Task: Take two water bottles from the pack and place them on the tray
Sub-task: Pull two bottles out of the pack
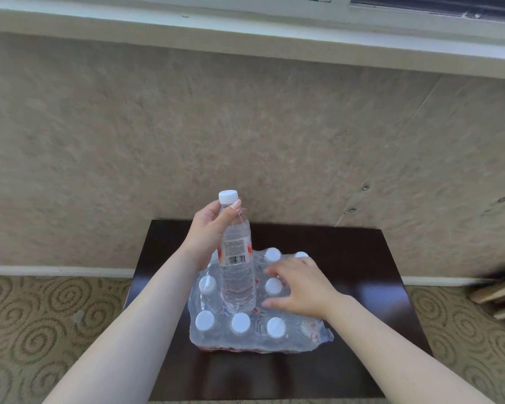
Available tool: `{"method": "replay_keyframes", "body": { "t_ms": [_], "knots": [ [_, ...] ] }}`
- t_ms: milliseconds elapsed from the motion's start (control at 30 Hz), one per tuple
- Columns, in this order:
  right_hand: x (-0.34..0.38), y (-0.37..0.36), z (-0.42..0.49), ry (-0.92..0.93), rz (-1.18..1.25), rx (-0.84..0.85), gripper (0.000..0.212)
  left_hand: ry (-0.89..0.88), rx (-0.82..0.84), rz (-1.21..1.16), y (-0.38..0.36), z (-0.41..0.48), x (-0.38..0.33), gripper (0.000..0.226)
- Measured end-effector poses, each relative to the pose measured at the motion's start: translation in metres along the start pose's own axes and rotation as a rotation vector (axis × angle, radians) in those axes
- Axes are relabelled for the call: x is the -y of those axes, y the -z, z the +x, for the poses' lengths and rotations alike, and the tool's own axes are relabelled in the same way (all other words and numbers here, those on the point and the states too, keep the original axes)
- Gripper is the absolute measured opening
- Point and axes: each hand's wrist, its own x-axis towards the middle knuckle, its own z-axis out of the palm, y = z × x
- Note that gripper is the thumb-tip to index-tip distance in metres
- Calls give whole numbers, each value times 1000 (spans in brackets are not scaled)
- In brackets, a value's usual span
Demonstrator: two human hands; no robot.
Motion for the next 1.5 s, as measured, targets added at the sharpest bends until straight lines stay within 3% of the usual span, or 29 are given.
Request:
{"method": "replay_keyframes", "body": {
  "t_ms": [100,200,367,533,667,767,967,1100,1267,1500],
  "knots": [
    [3,-4,6,43,-209,66,67,5,2,6,0,1,-1,21],
    [11,-3,12,17,-338,69,50,4,2,18,0,1,0,21],
    [11,-8,14,0,-380,63,45,-2,12,29,1,1,-1,26],
    [0,-6,9,112,-380,32,49,-8,20,31,3,0,-1,24],
    [-10,3,-7,91,-36,-37,45,-18,26,15,5,-2,0,23],
    [-13,19,-19,-8,374,-23,60,-23,27,5,5,-4,-2,21],
    [-1,60,6,24,966,-407,76,-21,17,1,3,-5,-3,21],
    [6,79,29,-30,1018,-449,74,-41,-16,0,2,-7,1,17],
    [14,87,40,-33,1007,-434,34,-98,-31,22,1,-13,-2,15],
    [50,126,47,26,1033,-373,35,-175,-94,-29,12,-35,-49,15]
  ]
}}
